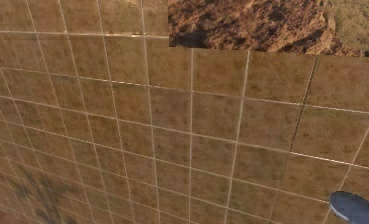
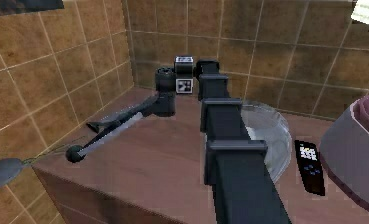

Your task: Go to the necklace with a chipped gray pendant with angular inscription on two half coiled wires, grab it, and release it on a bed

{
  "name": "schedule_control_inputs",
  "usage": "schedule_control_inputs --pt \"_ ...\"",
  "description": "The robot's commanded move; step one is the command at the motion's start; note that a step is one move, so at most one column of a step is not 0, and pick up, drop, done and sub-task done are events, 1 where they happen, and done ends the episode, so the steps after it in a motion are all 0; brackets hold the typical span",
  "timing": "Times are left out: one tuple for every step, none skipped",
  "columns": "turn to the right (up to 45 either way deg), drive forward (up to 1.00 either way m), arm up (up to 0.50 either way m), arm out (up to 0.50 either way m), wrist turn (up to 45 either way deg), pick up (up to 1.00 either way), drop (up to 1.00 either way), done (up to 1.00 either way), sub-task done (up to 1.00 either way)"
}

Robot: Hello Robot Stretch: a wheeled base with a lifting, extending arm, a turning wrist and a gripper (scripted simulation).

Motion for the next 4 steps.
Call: schedule_control_inputs --pt "0.0 0.00 0.00 0.00 -39.0 0.00 0.00 0.00 0.00" --pt "0.0 0.00 0.00 -0.26 0.0 0.00 0.00 0.00 0.00" --pt "-45.0 0.00 0.00 0.00 0.0 0.00 0.00 0.00 0.00" --pt "-24.0 0.00 0.00 0.00 0.0 0.00 0.00 0.00 0.00"
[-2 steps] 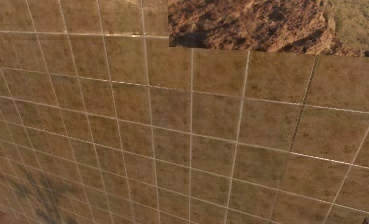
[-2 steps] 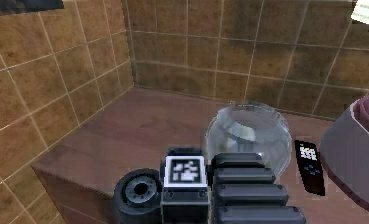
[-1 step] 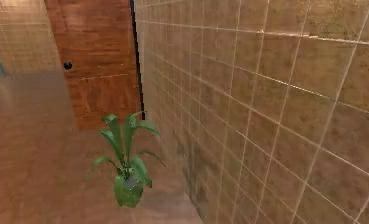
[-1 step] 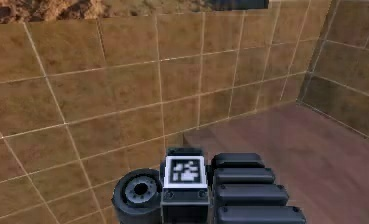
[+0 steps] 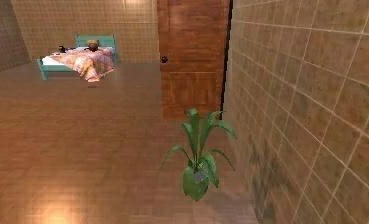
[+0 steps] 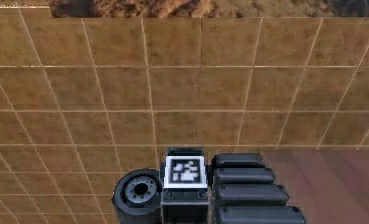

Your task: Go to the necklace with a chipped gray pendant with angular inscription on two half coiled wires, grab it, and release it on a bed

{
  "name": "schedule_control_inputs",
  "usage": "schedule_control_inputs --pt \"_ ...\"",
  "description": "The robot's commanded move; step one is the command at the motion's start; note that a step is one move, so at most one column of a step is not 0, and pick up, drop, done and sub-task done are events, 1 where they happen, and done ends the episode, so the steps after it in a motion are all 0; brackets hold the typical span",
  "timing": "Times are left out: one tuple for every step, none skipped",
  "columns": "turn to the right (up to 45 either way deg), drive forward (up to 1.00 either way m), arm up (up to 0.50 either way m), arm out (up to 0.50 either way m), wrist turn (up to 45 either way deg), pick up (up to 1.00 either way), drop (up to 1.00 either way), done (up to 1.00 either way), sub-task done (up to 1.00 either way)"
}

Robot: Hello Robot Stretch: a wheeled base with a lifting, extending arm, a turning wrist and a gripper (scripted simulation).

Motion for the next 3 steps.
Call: schedule_control_inputs --pt "0.0 0.25 0.00 0.00 0.0 0.00 0.00 0.00 0.00" --pt "-42.0 0.00 0.00 0.00 0.0 0.00 0.00 0.00 0.00" --pt "0.0 1.00 0.00 0.00 0.0 0.00 0.00 0.00 0.00"
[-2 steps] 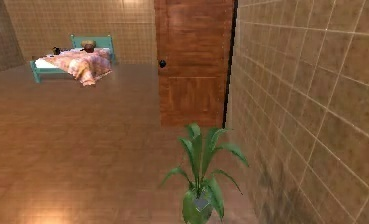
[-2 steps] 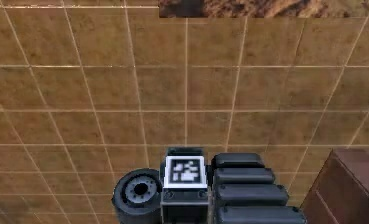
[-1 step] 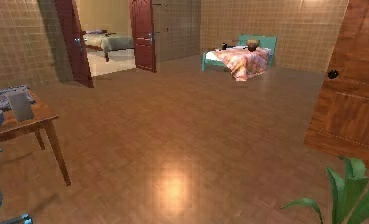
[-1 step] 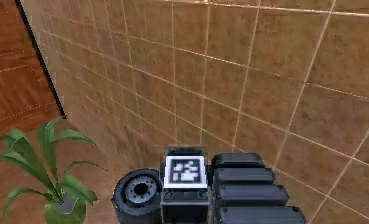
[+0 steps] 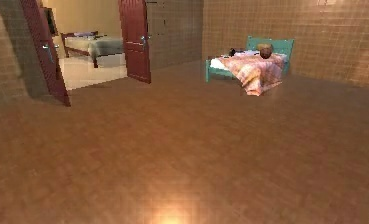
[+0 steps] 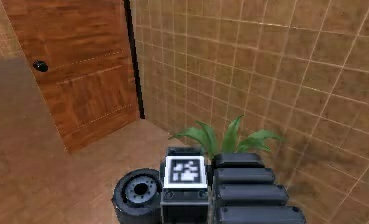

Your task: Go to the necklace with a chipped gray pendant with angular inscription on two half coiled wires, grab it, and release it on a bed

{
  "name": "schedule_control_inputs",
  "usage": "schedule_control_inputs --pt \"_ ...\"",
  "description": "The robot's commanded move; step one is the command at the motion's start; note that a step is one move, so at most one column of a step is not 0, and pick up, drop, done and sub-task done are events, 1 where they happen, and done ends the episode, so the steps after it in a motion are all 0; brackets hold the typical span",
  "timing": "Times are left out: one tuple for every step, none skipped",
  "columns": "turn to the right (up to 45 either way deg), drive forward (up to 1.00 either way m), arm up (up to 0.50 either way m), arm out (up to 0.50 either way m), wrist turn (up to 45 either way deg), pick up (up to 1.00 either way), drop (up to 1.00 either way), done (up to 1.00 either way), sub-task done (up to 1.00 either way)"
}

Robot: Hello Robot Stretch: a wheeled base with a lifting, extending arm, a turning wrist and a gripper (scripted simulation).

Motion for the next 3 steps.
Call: schedule_control_inputs --pt "0.0 1.00 0.00 0.00 0.0 0.00 0.00 0.00 0.00" --pt "0.0 1.00 0.00 0.00 0.0 0.00 0.00 0.00 0.00" --pt "0.0 1.00 0.00 0.00 0.0 0.00 0.00 0.00 0.00"
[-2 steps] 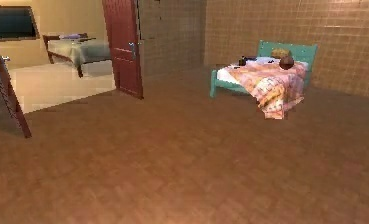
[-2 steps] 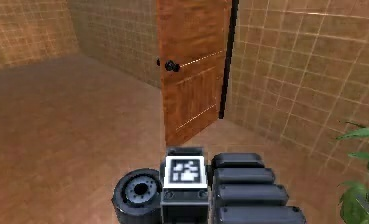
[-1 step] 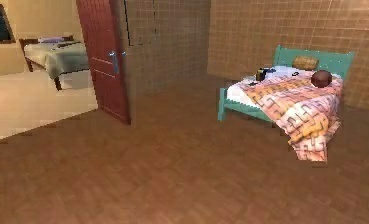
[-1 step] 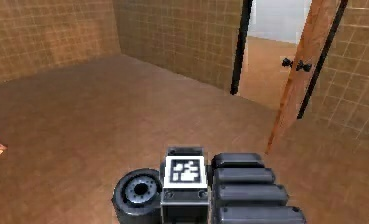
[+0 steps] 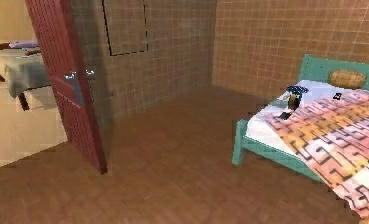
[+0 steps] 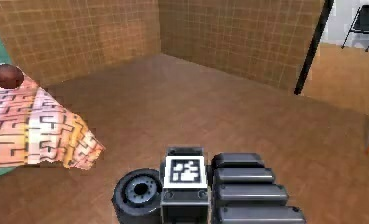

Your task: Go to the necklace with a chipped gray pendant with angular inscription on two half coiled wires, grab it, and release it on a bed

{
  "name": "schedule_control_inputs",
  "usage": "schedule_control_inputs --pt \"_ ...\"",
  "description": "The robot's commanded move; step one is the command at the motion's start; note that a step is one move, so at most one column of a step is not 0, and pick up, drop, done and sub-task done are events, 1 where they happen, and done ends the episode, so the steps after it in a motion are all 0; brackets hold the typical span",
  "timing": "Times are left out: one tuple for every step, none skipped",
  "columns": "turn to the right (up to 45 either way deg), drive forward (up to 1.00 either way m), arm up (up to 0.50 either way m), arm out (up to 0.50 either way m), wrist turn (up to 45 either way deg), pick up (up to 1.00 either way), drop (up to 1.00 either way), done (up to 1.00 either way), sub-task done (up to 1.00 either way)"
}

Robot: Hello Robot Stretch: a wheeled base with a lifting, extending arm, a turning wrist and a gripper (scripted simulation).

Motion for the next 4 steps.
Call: schedule_control_inputs --pt "0.0 1.00 0.00 0.00 0.0 0.00 0.00 0.00 0.00" --pt "0.0 0.95 0.00 0.00 0.0 0.00 0.00 0.00 0.00" --pt "36.0 0.00 0.00 0.00 0.0 0.00 0.00 0.00 0.00" --pt "0.0 1.00 0.00 0.00 0.0 0.00 0.00 0.00 0.00"
